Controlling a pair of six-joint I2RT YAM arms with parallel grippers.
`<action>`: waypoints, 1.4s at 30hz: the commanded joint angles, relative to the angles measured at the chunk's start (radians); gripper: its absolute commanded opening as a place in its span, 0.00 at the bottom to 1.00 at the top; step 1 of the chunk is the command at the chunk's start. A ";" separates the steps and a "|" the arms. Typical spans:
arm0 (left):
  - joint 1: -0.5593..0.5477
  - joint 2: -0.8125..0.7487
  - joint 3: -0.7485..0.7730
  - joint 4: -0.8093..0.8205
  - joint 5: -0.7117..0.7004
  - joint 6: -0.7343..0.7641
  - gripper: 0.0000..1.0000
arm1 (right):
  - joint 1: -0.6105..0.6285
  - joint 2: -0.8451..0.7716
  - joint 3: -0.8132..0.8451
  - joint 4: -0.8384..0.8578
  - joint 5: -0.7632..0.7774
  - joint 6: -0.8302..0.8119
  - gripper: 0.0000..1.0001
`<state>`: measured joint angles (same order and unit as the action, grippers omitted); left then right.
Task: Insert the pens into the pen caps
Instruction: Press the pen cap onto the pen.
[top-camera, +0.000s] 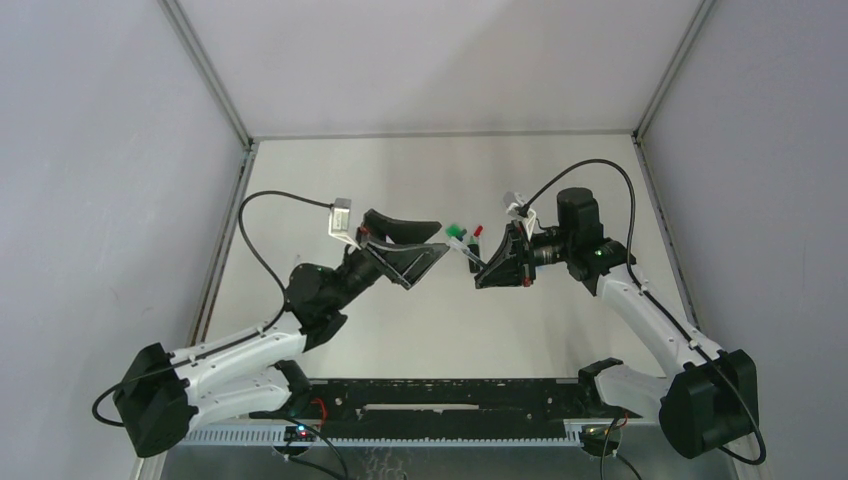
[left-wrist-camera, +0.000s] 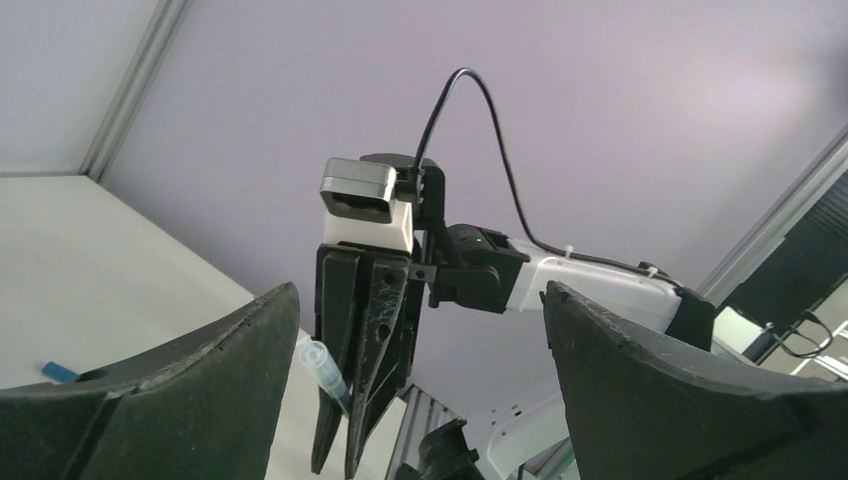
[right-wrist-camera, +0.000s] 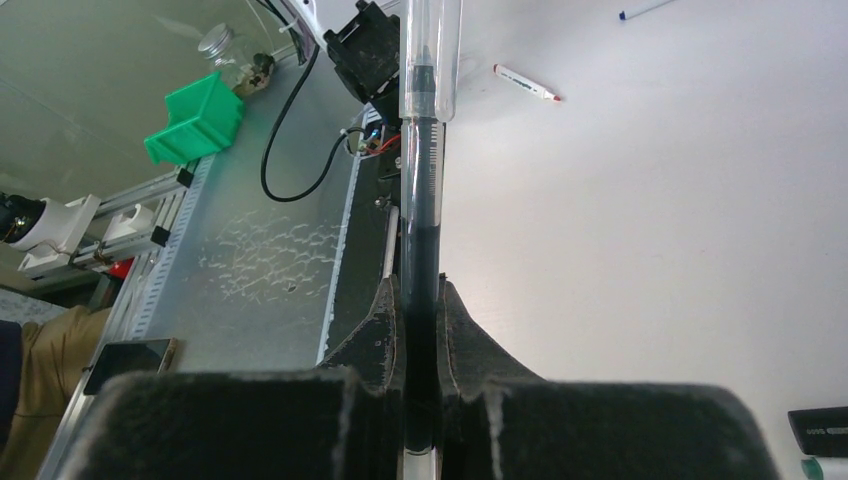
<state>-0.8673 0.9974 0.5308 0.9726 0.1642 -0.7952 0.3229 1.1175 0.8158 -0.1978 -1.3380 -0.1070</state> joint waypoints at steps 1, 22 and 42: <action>0.008 0.024 -0.027 0.123 0.021 -0.044 0.92 | -0.005 0.001 0.025 0.005 -0.020 -0.026 0.00; -0.004 0.122 0.020 0.042 -0.045 -0.046 0.62 | 0.004 0.011 0.034 -0.025 -0.017 -0.049 0.00; -0.036 0.143 0.041 -0.025 -0.081 -0.060 0.28 | 0.008 0.008 0.034 -0.022 0.054 -0.036 0.00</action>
<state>-0.8974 1.1320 0.5247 0.9340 0.0879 -0.8566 0.3244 1.1271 0.8162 -0.2214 -1.2972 -0.1322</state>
